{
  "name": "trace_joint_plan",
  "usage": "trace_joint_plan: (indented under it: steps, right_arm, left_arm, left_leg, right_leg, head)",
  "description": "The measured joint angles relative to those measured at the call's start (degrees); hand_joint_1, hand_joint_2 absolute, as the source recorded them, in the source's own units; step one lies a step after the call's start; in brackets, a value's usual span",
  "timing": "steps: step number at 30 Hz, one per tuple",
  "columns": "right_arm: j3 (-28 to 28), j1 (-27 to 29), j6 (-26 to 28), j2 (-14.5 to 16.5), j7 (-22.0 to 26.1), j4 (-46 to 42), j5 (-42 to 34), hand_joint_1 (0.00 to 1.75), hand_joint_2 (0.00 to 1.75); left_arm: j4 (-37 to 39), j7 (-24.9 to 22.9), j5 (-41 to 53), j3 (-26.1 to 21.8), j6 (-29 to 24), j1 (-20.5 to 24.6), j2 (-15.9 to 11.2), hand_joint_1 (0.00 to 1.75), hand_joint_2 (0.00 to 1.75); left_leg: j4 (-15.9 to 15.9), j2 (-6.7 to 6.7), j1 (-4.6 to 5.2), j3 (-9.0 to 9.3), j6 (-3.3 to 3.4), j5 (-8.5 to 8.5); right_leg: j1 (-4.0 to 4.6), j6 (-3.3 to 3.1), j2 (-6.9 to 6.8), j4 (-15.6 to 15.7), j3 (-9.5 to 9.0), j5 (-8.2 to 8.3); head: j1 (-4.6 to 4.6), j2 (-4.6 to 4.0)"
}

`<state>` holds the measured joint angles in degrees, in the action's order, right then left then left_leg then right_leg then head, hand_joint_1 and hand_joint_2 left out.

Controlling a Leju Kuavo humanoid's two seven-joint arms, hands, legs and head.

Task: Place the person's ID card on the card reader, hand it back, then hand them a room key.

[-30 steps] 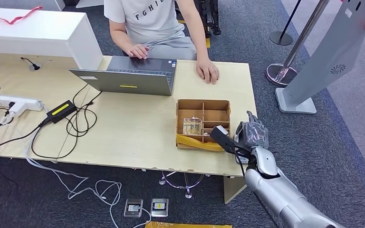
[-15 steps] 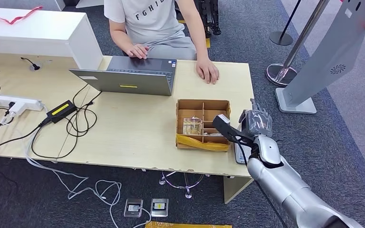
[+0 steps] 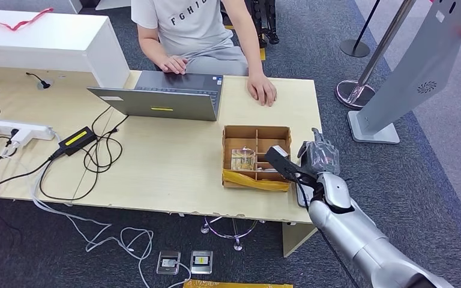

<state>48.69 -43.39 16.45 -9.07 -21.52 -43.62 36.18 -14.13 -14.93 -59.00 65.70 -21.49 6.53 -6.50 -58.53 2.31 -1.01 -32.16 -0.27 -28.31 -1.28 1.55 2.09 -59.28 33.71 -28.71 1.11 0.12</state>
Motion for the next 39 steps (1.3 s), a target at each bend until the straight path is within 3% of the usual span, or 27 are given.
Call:
trace_joint_plan:
  steps: [17,23,30,39]
  right_arm:
    - [-1.96,1.03,1.40,-3.80,-2.14,1.17,-1.32,1.75,1.75]
    - [-3.81,1.82,1.12,-6.63,-4.26,0.79,-1.12,1.75,1.75]
    - [-5.35,6.08,-0.92,-9.70,-5.06,-0.96,2.87,1.75,1.75]
    - [-5.33,8.04,-4.17,-9.92,-4.23,-1.53,7.15,1.75,1.75]
  left_arm:
    - [-0.13,-0.12,-1.50,1.03,-1.17,0.01,0.34,0.00,0.00]
    - [-0.15,0.86,-2.15,1.17,-0.46,0.00,0.38,0.00,0.00]
    - [-0.15,2.19,-2.28,1.27,0.87,0.03,0.20,0.00,0.00]
    - [-0.15,2.05,-2.20,1.78,-0.09,0.08,0.20,0.00,0.00]
  left_leg:
    - [0.00,-0.09,0.00,0.00,0.00,0.00]
    - [-0.01,-0.07,0.02,-0.01,0.00,0.00]
    - [-0.01,-0.09,0.01,-0.02,0.00,-0.05]
    - [0.00,-0.09,-0.01,-0.02,-0.03,-0.06]
  right_leg:
    - [0.00,0.00,0.02,0.00,0.03,0.00]
    - [-0.02,0.00,0.01,0.02,0.02,0.00]
    - [0.00,0.00,0.01,0.01,0.04,0.00]
    - [0.01,0.00,0.02,-0.01,0.02,0.00]
  head:
    - [0.00,-0.01]
    - [0.01,-0.01]
    - [-0.01,-0.01]
    - [0.00,-0.01]
